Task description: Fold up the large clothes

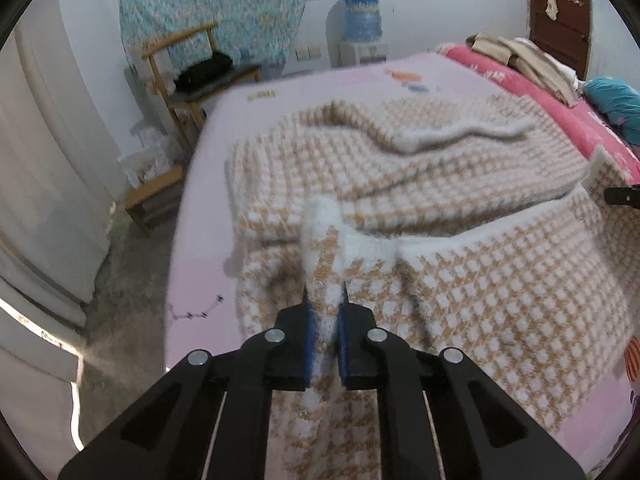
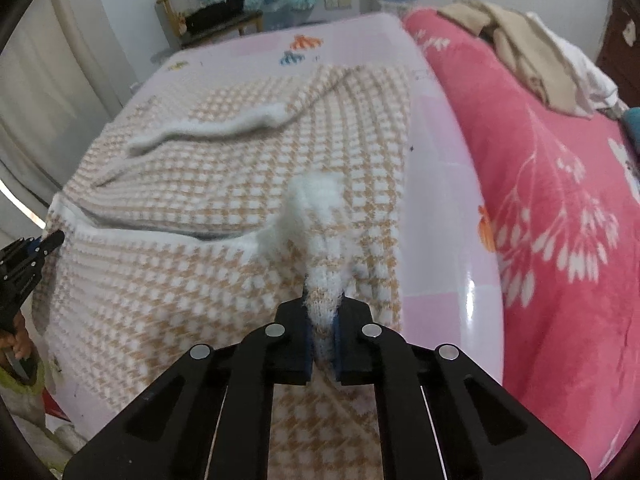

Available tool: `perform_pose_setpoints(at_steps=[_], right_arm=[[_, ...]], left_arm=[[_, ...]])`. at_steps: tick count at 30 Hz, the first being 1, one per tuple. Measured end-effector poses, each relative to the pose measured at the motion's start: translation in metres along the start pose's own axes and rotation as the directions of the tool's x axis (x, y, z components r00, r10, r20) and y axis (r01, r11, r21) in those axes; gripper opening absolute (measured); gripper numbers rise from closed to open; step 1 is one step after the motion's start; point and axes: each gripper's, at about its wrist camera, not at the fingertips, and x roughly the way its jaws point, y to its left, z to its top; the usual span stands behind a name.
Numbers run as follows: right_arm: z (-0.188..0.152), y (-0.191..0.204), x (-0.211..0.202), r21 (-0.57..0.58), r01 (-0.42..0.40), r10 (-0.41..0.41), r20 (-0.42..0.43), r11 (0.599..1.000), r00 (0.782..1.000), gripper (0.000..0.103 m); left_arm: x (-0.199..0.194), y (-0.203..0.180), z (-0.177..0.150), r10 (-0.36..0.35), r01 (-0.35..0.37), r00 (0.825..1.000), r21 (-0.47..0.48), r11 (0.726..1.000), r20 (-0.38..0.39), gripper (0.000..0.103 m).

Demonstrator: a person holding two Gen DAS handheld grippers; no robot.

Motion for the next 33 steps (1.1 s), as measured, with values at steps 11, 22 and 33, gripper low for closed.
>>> perform_pose_setpoints(at_steps=[11,22,33], right_arm=[[0.04,0.005,-0.108,-0.011,-0.024,0.026,0.32,1.0,0.947,0.005],[0.191,-0.036,0.017,0.06,-0.104,0.084,0.276,0.993,0.957,0.006],[0.198,-0.083,0.096,0.152,-0.054,0.029,0.16,0.987,0.987,0.059]], left_arm=[[-0.078,0.027,0.069,-0.009,0.024,0.96,-0.05,0.998,0.28,0.007],[0.056,0.054,0.204,-0.012,0.021,0.98,-0.041,0.999,0.199,0.008],[0.152,0.11,0.198,-0.084,0.09,0.996,-0.289,0.953,0.034,0.038]])
